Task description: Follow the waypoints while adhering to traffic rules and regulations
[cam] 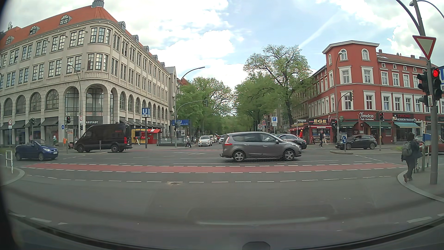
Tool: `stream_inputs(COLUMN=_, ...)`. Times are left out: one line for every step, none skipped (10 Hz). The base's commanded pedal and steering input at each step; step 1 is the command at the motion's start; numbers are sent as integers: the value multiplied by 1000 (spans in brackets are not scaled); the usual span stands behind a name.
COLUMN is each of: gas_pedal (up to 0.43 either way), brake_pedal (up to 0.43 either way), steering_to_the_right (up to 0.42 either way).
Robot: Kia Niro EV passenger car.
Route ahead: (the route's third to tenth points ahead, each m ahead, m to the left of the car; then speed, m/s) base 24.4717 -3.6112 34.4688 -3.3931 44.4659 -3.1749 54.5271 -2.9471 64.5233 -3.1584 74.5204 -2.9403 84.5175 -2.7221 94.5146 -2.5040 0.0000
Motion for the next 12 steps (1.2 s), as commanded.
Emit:
stream_inputs(gas_pedal=0, brake_pedal=409, steering_to_the_right=-3)
stream_inputs(gas_pedal=0, brake_pedal=409, steering_to_the_right=-3)
stream_inputs(gas_pedal=0, brake_pedal=409, steering_to_the_right=-3)
stream_inputs(gas_pedal=0, brake_pedal=409, steering_to_the_right=-3)
stream_inputs(gas_pedal=0, brake_pedal=409, steering_to_the_right=-3)
stream_inputs(gas_pedal=0, brake_pedal=402, steering_to_the_right=-3)
stream_inputs(gas_pedal=0, brake_pedal=402, steering_to_the_right=-3)
stream_inputs(gas_pedal=0, brake_pedal=409, steering_to_the_right=-3)
stream_inputs(gas_pedal=0, brake_pedal=409, steering_to_the_right=-3)
stream_inputs(gas_pedal=0, brake_pedal=402, steering_to_the_right=-3)
stream_inputs(gas_pedal=0, brake_pedal=402, steering_to_the_right=-3)
stream_inputs(gas_pedal=0, brake_pedal=402, steering_to_the_right=-3)
